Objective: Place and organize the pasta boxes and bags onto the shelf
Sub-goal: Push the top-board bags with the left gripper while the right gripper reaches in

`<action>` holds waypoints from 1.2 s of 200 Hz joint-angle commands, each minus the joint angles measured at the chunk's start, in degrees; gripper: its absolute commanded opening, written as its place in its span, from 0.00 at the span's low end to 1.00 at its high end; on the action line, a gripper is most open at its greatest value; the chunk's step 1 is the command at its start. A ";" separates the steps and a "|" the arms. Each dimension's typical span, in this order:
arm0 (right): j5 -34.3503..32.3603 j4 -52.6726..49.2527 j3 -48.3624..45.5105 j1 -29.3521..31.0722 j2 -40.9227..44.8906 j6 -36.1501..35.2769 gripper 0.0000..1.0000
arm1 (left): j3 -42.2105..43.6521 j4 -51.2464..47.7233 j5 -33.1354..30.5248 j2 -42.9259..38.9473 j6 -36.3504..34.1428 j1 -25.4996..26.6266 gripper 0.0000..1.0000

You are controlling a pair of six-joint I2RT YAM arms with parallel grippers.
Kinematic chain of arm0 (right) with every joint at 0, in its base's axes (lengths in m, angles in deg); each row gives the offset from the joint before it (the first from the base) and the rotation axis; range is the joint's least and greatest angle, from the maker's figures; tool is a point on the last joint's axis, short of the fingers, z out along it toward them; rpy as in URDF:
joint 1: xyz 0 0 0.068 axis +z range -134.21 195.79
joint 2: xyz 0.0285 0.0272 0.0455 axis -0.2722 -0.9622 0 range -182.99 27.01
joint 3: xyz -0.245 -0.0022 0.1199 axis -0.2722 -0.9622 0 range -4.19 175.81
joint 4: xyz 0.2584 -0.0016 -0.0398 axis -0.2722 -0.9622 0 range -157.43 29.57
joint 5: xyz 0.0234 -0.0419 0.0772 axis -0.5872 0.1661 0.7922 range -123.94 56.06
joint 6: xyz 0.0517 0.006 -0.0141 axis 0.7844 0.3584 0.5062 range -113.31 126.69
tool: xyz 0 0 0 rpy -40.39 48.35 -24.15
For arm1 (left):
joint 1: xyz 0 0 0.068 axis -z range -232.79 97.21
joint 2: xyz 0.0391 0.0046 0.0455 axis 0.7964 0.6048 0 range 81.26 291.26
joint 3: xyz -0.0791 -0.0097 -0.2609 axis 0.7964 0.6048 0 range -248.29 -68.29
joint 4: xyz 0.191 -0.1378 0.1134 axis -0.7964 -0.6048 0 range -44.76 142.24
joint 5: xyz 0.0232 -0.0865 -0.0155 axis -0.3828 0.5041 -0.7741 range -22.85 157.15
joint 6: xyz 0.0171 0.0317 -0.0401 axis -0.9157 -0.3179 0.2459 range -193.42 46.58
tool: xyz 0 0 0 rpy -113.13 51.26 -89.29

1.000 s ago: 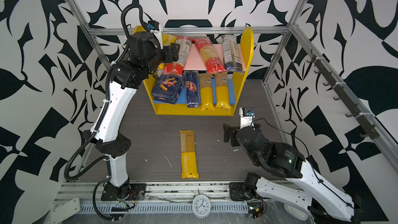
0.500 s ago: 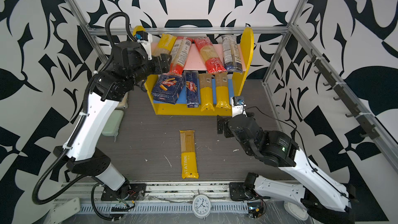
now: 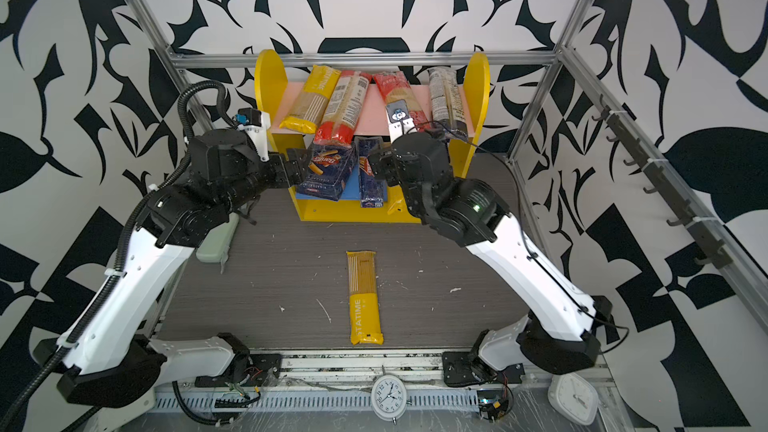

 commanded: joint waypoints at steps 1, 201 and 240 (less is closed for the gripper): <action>1.40 5.58 4.59 -3.46 -2.97 -6.79 1.00 | 2.08 0.52 -0.34 -3.06 1.48 0.20 0.84; 14.98 -12.38 41.25 -18.67 -31.19 -2.65 1.00 | 5.80 0.82 -5.27 -5.30 -0.99 0.20 0.84; 7.93 -14.53 43.12 -18.97 -33.86 -2.66 0.97 | 5.93 0.79 -5.82 -5.45 -1.24 0.20 0.84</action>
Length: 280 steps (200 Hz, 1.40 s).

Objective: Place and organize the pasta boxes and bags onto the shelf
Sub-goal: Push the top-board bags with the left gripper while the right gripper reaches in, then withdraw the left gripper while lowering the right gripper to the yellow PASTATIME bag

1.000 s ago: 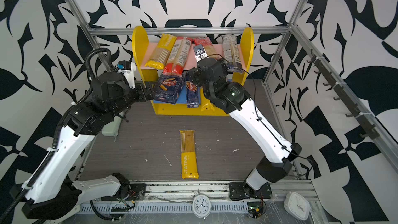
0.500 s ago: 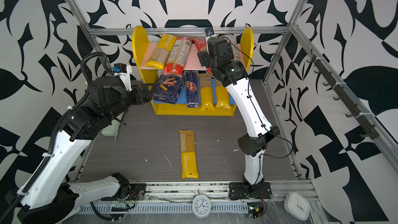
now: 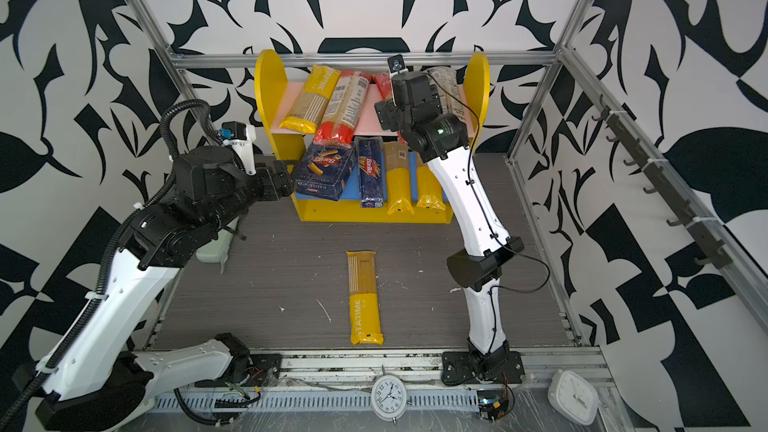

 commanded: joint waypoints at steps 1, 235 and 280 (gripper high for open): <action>-5.76 -1.94 1.17 0.02 -0.17 0.49 0.97 | 0.51 0.61 -1.25 -0.05 -0.81 0.05 0.84; 4.37 12.08 -14.77 0.43 19.38 0.17 1.00 | -1.02 -1.36 -1.62 -2.69 -0.54 0.05 0.94; 1.26 16.03 -36.51 6.42 36.49 3.28 1.00 | 3.74 -3.27 -2.56 -9.85 0.47 0.05 0.98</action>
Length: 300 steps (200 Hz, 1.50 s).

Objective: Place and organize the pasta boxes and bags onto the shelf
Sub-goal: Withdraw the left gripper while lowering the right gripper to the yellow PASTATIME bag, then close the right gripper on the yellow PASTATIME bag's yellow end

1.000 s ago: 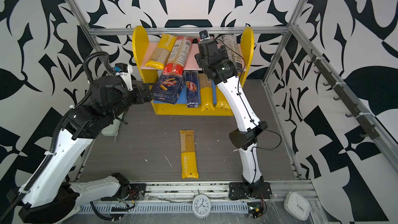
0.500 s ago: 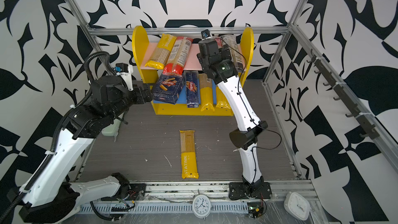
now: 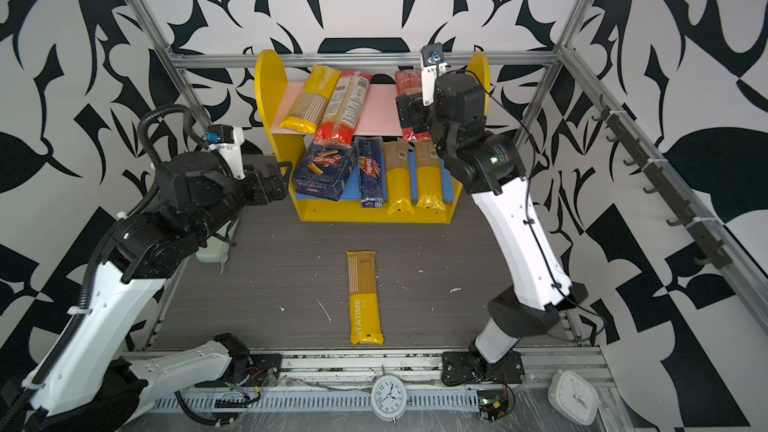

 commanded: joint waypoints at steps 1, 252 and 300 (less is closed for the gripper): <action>-1.24 4.11 -9.48 4.16 8.30 3.19 1.00 | 2.61 -2.24 -1.39 -4.67 1.18 0.05 0.98; -5.77 15.74 -82.56 50.26 12.63 62.81 1.00 | 45.88 -2.65 6.97 -18.38 17.32 0.22 1.00; -3.29 19.02 -80.54 51.65 4.28 65.48 1.00 | 50.63 3.93 10.42 -16.83 20.13 0.31 1.00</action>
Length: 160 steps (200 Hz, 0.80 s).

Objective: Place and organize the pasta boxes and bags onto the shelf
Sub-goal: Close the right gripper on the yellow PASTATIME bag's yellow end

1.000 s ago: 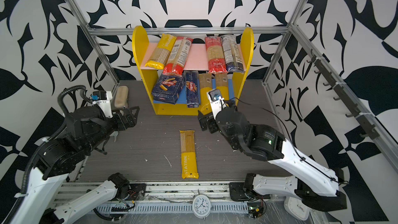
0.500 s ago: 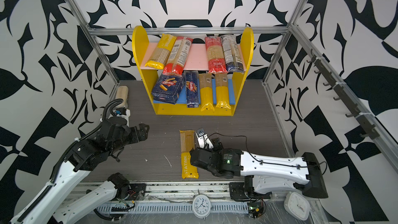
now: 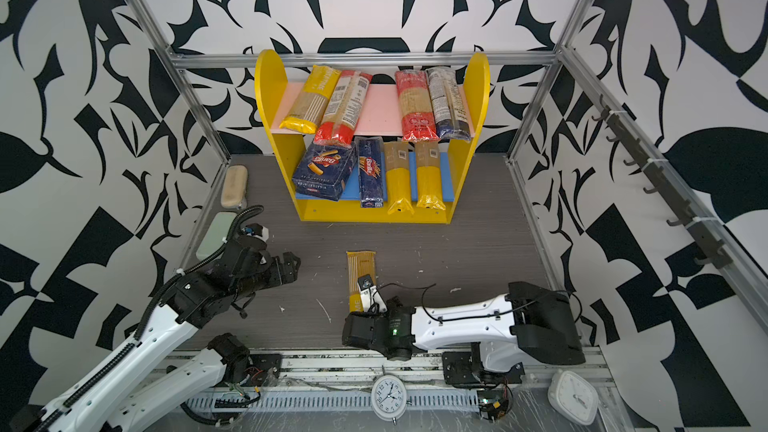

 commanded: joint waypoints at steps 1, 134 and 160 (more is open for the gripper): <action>1.27 3.31 2.24 0.70 -2.41 3.16 1.00 | 1.89 4.47 2.17 0.54 2.34 0.24 0.99; 2.24 4.58 3.36 1.30 -12.64 6.50 1.00 | 5.23 6.23 2.95 -2.41 2.86 0.42 1.00; 3.05 4.95 3.36 1.31 -14.67 7.60 0.99 | 5.37 5.68 2.95 -3.12 3.22 0.42 1.00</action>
